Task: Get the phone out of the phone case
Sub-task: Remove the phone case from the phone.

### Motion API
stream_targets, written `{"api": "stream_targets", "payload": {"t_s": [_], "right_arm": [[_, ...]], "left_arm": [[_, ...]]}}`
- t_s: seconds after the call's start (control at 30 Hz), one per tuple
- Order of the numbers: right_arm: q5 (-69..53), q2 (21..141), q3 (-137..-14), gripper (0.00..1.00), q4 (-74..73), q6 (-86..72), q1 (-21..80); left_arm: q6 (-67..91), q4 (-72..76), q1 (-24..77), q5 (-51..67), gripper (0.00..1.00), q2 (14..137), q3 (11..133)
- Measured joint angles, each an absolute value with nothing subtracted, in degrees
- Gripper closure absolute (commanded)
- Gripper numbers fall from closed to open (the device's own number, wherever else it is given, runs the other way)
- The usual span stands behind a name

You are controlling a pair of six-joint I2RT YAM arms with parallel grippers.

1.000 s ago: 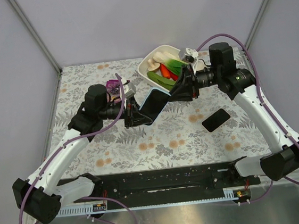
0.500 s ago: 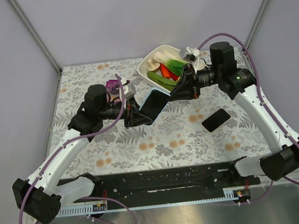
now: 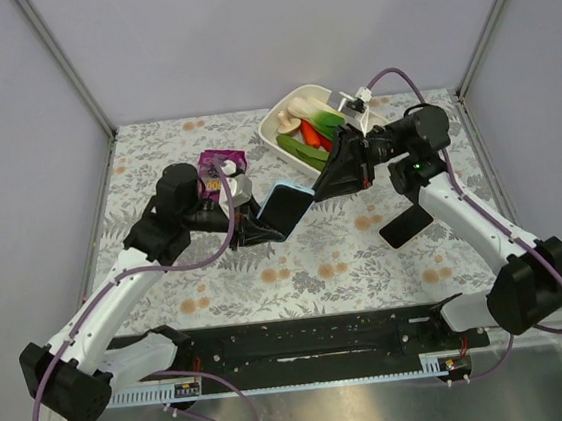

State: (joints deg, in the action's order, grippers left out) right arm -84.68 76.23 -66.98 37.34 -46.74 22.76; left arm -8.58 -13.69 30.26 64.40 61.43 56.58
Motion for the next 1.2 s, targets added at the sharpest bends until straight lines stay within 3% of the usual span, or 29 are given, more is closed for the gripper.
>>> {"api": "stream_targets", "payload": {"t_s": [0.17,0.47,0.57,0.6,0.8,1.2], "right_arm": [[-89.43,79.83,-66.98,1.0,62.85,-68.53,25.87],[-87.46,82.37,-68.23,1.0,73.67,-81.58,30.09],[-87.44,83.77,-68.25,0.77,73.97,-83.68,30.09],[-87.44,84.2,-68.31,0.62,74.0,-84.68,29.76],[-87.2,85.58,-70.48,0.27,74.43,-89.12,24.08],[-86.41,92.79,-80.38,0.06,74.85,-93.41,18.5]], "left_arm": [[-18.31,-22.94,32.95,63.86,1.0,59.94,58.94],[-28.69,-35.75,36.03,60.51,1.0,59.33,59.27],[-28.34,-35.83,36.01,59.59,1.0,59.33,59.27],[-27.79,-35.59,35.75,59.4,1.0,59.33,59.24],[-19.94,-29.21,32.1,58.96,1.0,59.07,58.35],[-7.25,-22.59,28.97,57.65,1.0,61.39,60.66]]}}
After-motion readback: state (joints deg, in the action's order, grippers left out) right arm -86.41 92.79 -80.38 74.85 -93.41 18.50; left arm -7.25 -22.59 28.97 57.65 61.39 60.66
